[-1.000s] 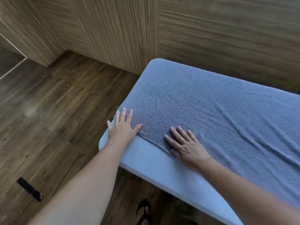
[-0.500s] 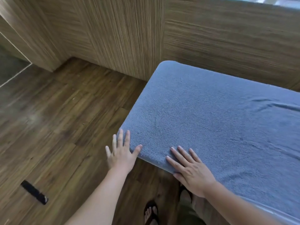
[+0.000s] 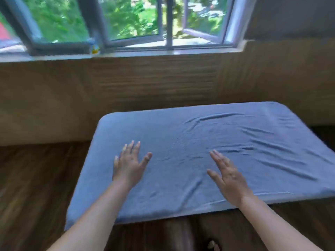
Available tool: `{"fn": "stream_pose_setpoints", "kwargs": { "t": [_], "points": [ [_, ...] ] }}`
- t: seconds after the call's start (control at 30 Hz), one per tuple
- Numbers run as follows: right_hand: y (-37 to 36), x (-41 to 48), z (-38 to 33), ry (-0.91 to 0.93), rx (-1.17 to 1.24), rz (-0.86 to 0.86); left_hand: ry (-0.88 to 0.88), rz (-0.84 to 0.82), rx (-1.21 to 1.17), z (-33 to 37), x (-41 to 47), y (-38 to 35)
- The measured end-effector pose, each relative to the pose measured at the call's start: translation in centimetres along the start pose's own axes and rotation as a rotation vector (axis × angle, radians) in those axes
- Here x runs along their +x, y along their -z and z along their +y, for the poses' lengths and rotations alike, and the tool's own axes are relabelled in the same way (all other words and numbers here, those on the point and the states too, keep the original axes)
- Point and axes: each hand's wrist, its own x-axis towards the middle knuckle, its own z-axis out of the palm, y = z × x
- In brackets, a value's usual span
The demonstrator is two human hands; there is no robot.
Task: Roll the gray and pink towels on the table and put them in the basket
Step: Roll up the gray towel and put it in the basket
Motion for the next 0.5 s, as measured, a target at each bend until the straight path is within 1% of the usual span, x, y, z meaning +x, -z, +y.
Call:
{"fn": "stream_pose_setpoints", "kwargs": {
  "t": [0.07, 0.27, 0.4, 0.5],
  "points": [
    [4.6, -3.2, 5.1, -0.147, 0.007, 0.139, -0.136, -0.006, -0.022, 6.7, 1.8, -1.1],
    [16.5, -16.5, 20.6, -0.588, -0.061, 0.499, -0.562, -0.14, -0.028, 30.0, 2.4, -8.0],
    [22.8, -24.5, 30.9, -0.73, -0.064, 0.653, -0.814, -0.228, -0.054, 47.8, 0.2, -14.1],
    [27.4, -28.7, 37.5, -0.815, -0.068, 0.694, -0.961, -0.288, -0.096, 60.7, -2.3, -18.8]
  ]
}}
